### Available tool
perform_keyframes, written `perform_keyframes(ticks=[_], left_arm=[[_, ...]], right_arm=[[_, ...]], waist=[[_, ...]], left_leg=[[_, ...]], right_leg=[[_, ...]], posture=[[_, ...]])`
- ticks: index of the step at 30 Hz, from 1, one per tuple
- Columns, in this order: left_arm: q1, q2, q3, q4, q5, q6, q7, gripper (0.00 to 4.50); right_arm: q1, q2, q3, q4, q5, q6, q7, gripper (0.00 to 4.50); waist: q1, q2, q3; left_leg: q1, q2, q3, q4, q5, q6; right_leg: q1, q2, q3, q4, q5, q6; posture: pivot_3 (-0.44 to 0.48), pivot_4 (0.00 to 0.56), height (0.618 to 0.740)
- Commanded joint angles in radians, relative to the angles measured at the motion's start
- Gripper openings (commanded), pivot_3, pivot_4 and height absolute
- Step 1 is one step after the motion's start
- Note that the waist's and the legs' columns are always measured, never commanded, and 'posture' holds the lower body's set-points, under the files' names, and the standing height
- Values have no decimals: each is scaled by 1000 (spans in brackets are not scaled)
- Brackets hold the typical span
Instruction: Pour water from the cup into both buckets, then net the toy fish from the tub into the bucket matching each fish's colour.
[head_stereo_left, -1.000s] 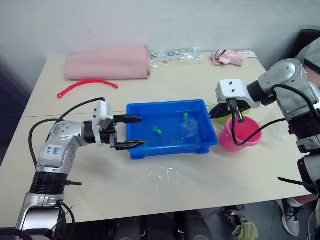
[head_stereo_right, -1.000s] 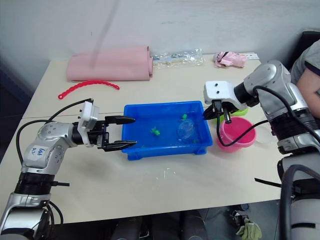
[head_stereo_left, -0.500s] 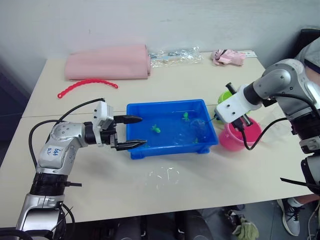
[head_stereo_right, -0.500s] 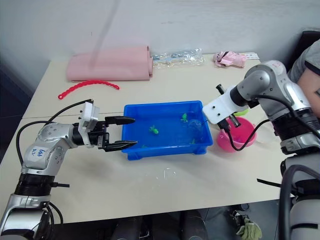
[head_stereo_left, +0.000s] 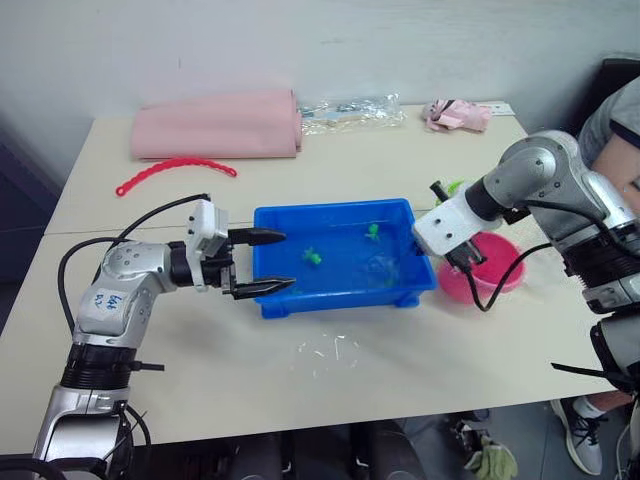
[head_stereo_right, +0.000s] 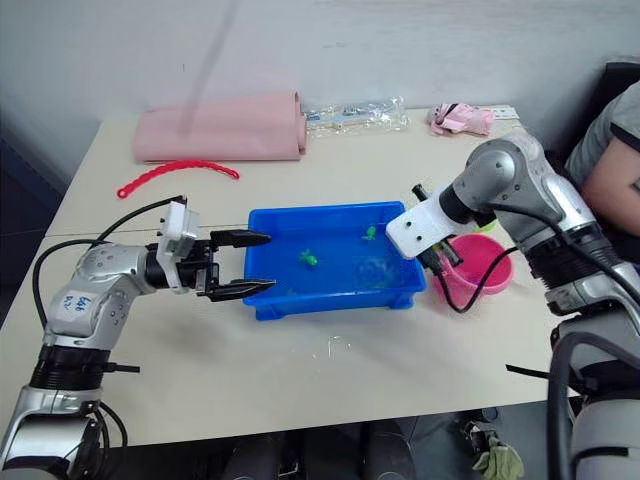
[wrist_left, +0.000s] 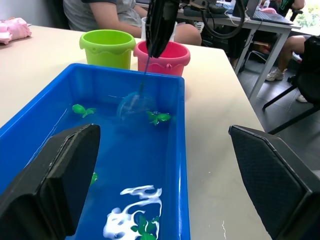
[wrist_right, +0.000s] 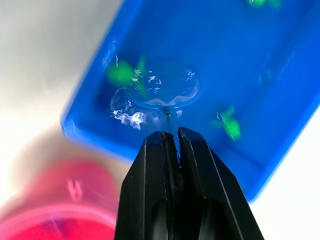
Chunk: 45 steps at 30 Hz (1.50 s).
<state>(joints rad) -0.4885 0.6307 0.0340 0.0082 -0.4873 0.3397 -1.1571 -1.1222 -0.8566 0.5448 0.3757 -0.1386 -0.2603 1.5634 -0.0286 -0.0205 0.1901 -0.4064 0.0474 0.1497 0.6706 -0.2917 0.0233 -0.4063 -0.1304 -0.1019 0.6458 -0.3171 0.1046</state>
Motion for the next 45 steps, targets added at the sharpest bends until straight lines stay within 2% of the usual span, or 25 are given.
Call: perform_keyframes(ticks=[1, 7, 15, 27, 37, 41, 45], left_arm=[[16, 23, 34, -36, -21, 3, -5, 4477], [23, 39, 38, -33, -22, 8, -10, 4477], [27, 48, 41, -19, -21, 7, -10, 4477], [48, 50, 44, -36, -25, 14, -1, 4477], [58, 51, 56, -47, -27, 17, 5, 4477], [52, 53, 56, -44, -26, 18, 4, 4477], [47, 51, 49, -44, -24, 18, 1, 4477]], right_arm=[[43, -8, -55, -55, 109, 198, 51, 0], [88, -5, -111, -46, 125, 324, 42, 0], [162, 41, -226, -18, 230, 627, 7, 0], [140, 48, -286, 59, 235, 656, -36, 0], [180, 23, -404, 42, 320, 761, -78, 0], [213, 6, -431, 29, 317, 709, -107, 0], [237, -13, -409, 30, 229, 411, -140, 0]], waist=[[0, 0, 0], [1, 0, 0], [1, 0, 0], [0, 0, 0], [0, 0, 0], [1, 0, 0], [1, 0, 0]], left_leg=[[0, 0, 0, 0, 0, 0], [0, 0, 0, 0, 0, 0], [0, 0, 0, -1, 0, 0], [0, 0, 0, -1, 0, 0], [0, 0, 0, -1, 0, 0], [0, 0, 0, -1, 0, 0], [0, -1, 0, -1, 0, 0]], right_leg=[[0, 0, 0, 0, 0, 0], [0, 0, 0, 0, 0, 0], [0, 0, 0, 0, 0, 0], [-1, 0, 0, 0, 0, 0], [-1, 0, 0, 0, 0, 0], [-1, 0, 0, 0, 0, 0], [0, 0, 0, 0, 0, 0]], posture=[[0, 150, 740], [0, 150, 740], [0, 150, 740], [0, 150, 740], [0, 150, 740], [0, 150, 740], [0, 150, 740]])
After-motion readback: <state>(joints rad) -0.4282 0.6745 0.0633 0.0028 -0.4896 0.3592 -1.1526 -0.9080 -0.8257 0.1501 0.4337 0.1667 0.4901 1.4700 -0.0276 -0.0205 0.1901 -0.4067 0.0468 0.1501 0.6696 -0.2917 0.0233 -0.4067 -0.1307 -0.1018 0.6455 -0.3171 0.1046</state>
